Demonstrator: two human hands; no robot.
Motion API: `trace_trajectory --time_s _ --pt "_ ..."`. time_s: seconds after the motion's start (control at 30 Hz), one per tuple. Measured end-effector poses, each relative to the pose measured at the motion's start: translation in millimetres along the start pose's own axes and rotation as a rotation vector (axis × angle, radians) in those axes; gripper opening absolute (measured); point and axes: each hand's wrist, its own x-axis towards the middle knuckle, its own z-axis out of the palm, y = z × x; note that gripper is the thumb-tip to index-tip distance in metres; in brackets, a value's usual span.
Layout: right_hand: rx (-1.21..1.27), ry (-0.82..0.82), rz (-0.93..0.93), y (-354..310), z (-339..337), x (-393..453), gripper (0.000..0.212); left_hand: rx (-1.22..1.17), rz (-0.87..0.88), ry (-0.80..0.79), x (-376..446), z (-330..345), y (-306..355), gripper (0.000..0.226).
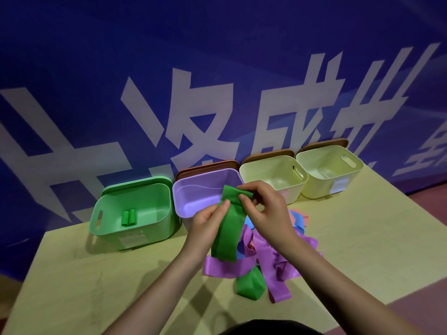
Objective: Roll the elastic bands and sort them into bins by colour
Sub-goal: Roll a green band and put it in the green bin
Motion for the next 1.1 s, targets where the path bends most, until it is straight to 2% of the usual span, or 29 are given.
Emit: trace_trajectory --time_s 0.23,0.37,0.43,0.53,0.6,0.7,0.77,0.87,0.97,1.03,1.1 --pt "0.306 -0.043 0.240 -9 0 0 0.011 -0.031 -0.018 -0.023 2 1 1 0.019" --pt "0.321 -0.063 0.281 -7 1 0 0.008 -0.011 0.028 -0.039 1 1 4 0.020" --pt "0.218 -0.063 0.171 -8 0 -2 0.007 -0.022 0.004 -0.025 3 0 4 0.021" --pt "-0.116 -0.090 -0.186 -10 -3 -4 0.014 -0.087 -0.048 0.004 6 1 2 0.022" --pt "-0.238 -0.106 -0.330 -8 -4 -1 0.017 -0.187 -0.088 0.015 8 2 2 0.022" --pt "-0.355 -0.136 -0.467 -1 -6 3 0.020 -0.321 -0.134 -0.011 8 -1 4 0.027" --pt "-0.384 -0.144 -0.486 4 -7 3 0.022 -0.365 -0.161 -0.029 7 -4 6 0.030" --pt "-0.393 -0.143 -0.476 6 -9 3 0.023 -0.322 -0.138 -0.064 6 -5 6 0.031" --pt "-0.301 -0.230 -0.459 5 -12 2 0.026 -0.261 -0.098 -0.026 8 -4 2 0.026" --pt "-0.138 -0.261 -0.312 1 -14 0 0.029 -0.223 -0.075 0.011 10 -4 0 0.023" --pt "0.038 -0.226 -0.062 -3 -14 -4 0.030 -0.175 -0.041 0.021 12 -4 -1 0.022"
